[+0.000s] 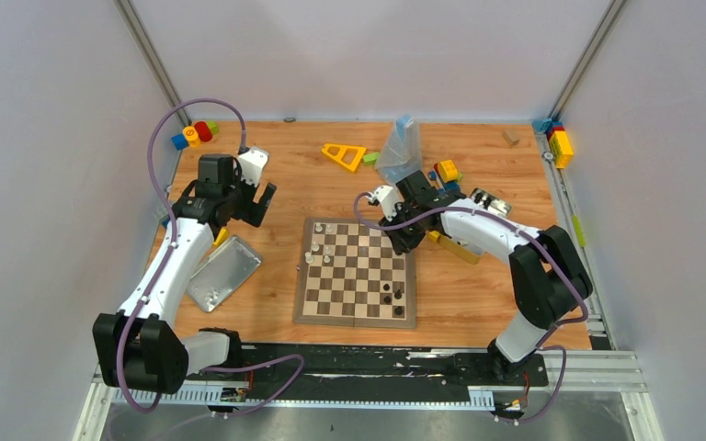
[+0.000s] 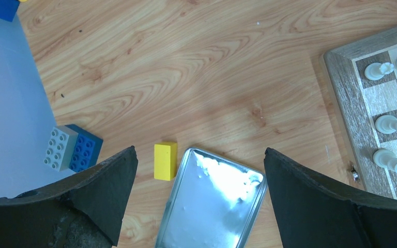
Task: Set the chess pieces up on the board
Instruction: Place the chess piece on the chessboard.
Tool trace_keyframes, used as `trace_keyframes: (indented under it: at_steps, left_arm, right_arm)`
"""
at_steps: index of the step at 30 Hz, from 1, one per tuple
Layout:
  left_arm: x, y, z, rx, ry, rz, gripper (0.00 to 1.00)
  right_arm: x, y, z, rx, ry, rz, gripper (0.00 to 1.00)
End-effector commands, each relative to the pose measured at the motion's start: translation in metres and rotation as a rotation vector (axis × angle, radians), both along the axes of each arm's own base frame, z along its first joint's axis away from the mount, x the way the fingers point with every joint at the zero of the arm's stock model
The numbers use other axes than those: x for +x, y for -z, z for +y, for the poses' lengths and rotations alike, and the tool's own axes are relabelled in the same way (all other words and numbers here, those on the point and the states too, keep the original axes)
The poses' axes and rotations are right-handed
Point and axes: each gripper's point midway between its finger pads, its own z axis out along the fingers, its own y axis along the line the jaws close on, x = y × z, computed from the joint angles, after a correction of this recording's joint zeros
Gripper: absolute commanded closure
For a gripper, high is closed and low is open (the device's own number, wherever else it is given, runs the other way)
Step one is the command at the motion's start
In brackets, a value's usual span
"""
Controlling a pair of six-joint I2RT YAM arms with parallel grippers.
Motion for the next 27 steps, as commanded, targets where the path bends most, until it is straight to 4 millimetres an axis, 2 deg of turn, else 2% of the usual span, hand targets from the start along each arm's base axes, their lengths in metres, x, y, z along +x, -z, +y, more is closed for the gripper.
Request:
trace_keyframes:
  at_steps: [1, 5, 9, 13, 17, 21, 23, 27]
  left_arm:
    - [0.004, -0.009, 0.0, 0.002, 0.004, -0.044, 0.0]
    - [0.004, -0.008, 0.0, 0.003, 0.005, -0.04, 0.0]
    - [0.004, -0.008, -0.001, 0.003, 0.006, -0.039, 0.0]
    - [0.004, -0.009, -0.001, 0.003, 0.007, -0.04, 0.0]
    - [0.004, -0.01, 0.0, 0.001, 0.004, -0.045, 0.0]
    - [0.004, -0.01, 0.0, 0.001, 0.004, -0.043, 0.0]
    - [0.004, -0.01, -0.001, 0.001, 0.005, -0.041, 0.0]
    - [0.003, -0.01, -0.001, -0.002, 0.008, -0.04, 0.0]
  right_arm:
    - [0.001, -0.003, 0.006, 0.014, -0.023, -0.011, 0.66]
    - [0.008, -0.017, 0.002, 0.013, -0.01, -0.064, 0.54]
    - [0.023, -0.044, -0.011, 0.032, 0.044, -0.143, 0.45]
    - [0.039, -0.076, -0.037, 0.075, 0.143, -0.214, 0.41]
    - [0.053, -0.095, -0.074, 0.12, 0.274, -0.241, 0.4]
    - [0.068, -0.088, -0.124, 0.089, 0.438, -0.224, 0.42]
    - [0.075, -0.073, -0.153, 0.039, 0.529, -0.197, 0.45]
    - [0.082, -0.046, -0.195, -0.018, 0.648, -0.131, 0.49]
